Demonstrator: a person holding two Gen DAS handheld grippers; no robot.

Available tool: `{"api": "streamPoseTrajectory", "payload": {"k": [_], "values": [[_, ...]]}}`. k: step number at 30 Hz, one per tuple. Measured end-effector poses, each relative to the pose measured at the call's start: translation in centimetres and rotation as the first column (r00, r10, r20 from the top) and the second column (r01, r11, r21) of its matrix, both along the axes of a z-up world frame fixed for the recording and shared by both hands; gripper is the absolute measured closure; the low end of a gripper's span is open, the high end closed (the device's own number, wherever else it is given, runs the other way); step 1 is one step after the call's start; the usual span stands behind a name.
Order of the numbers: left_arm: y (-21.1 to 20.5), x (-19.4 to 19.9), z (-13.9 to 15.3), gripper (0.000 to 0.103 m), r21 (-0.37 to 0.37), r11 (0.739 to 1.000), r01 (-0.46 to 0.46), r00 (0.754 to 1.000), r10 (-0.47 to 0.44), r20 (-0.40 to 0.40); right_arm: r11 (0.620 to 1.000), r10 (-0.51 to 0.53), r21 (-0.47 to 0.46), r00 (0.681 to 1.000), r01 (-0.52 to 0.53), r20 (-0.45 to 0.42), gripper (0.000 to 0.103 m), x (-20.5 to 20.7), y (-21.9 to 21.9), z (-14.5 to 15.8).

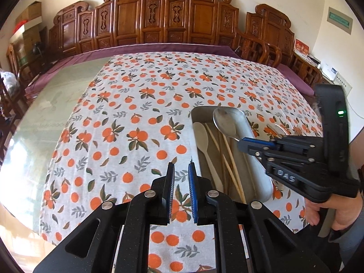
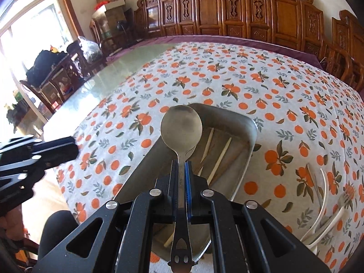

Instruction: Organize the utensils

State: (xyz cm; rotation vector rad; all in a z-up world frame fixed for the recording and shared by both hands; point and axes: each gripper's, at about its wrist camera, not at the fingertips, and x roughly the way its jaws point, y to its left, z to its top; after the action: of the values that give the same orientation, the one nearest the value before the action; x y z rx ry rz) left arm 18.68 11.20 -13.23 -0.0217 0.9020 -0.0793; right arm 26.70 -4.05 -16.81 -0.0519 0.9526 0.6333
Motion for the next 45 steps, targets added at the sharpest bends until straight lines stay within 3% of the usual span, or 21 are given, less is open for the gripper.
{"api": "streamPoseTrajectory", "payload": {"k": [8,17,23,32,38,40,45], "values": [[1.4,-0.6,0.0,0.092,0.000,1.000,-0.021,1.000,0.021,0.002,0.996,-0.026,-0.081,0.999,0.023,-0.037,0.096,1.0,1.9,-2.9],[2.0,-0.8,-0.3,0.092,-0.002,1.000,-0.028,1.000,0.028,-0.003,0.998,-0.049,-0.040,0.993,0.045,-0.112,0.095,1.5,2.5,-4.5],[2.0,-0.9,-0.3,0.091,0.000,1.000,-0.028,1.000,0.028,-0.002,0.999,-0.038,-0.001,0.994,0.039,-0.102,0.095,1.6,2.1,-4.0],[0.3,-0.9,-0.5,0.090,0.007,1.000,-0.010,1.000,0.010,0.000,0.999,-0.028,0.040,1.000,0.028,-0.003,0.095,0.0,-2.0,-0.9],[-2.4,-0.5,-0.5,0.059,0.001,1.000,0.026,1.000,-0.026,0.011,0.999,-0.049,0.017,0.996,0.047,0.080,0.095,-1.6,-7.5,0.8],[-3.3,-0.4,-0.4,0.044,-0.001,0.999,0.036,0.999,-0.036,0.015,0.997,-0.075,0.011,0.992,0.075,0.102,0.095,-1.9,-10.0,1.2],[-5.9,-0.1,-0.5,0.035,-0.009,0.997,0.071,0.997,-0.071,0.023,0.985,-0.170,-0.014,0.977,0.173,0.127,0.095,-1.8,-16.2,1.2]]}}
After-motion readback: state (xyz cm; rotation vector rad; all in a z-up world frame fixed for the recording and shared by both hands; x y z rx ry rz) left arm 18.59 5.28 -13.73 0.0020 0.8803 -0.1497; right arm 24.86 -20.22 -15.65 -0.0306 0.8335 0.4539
